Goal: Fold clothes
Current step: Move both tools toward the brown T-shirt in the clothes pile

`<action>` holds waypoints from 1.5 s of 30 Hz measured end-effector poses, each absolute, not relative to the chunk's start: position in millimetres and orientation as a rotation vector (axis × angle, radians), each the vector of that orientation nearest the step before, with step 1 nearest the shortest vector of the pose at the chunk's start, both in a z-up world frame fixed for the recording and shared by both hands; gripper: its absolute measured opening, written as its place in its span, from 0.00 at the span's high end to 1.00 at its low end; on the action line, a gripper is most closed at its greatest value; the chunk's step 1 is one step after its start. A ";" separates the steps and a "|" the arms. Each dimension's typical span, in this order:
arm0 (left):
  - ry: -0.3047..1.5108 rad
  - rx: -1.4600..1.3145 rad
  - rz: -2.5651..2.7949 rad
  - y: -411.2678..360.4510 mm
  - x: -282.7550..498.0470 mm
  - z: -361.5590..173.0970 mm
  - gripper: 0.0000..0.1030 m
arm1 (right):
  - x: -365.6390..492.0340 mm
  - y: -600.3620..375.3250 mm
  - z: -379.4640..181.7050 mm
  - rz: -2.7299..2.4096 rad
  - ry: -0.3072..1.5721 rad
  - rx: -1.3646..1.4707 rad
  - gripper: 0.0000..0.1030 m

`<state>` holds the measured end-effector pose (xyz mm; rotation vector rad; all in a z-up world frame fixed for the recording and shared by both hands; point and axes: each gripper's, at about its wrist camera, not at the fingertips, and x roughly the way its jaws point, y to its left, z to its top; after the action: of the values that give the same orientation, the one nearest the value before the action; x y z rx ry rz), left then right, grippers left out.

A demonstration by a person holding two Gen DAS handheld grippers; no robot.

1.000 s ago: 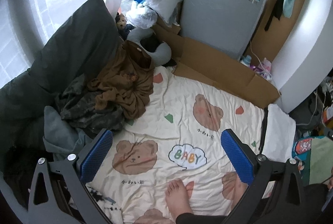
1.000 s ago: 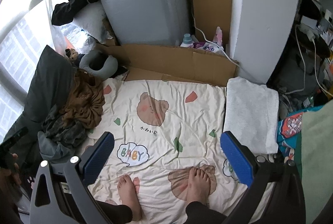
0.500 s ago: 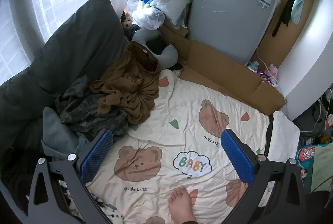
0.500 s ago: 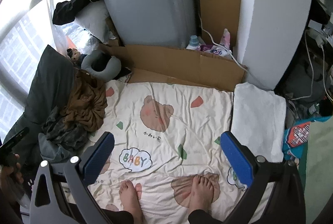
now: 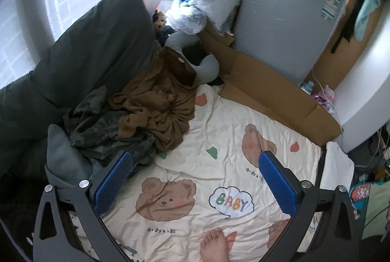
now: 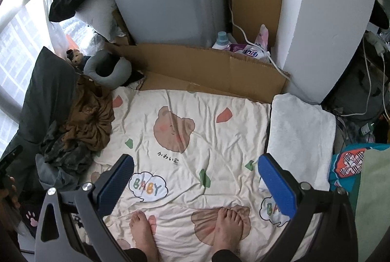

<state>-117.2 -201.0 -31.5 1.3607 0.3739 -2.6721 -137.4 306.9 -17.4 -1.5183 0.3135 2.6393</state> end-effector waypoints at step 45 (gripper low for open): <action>0.416 1.268 -2.584 -256.5 -204.7 -172.5 0.00 | -229.0 308.7 -143.2 2.848 0.121 -1.463 0.00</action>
<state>-204.7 -256.5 -172.5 1.2677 0.4162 -2.5837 -229.0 308.7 -143.2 -1.4633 0.1212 2.8480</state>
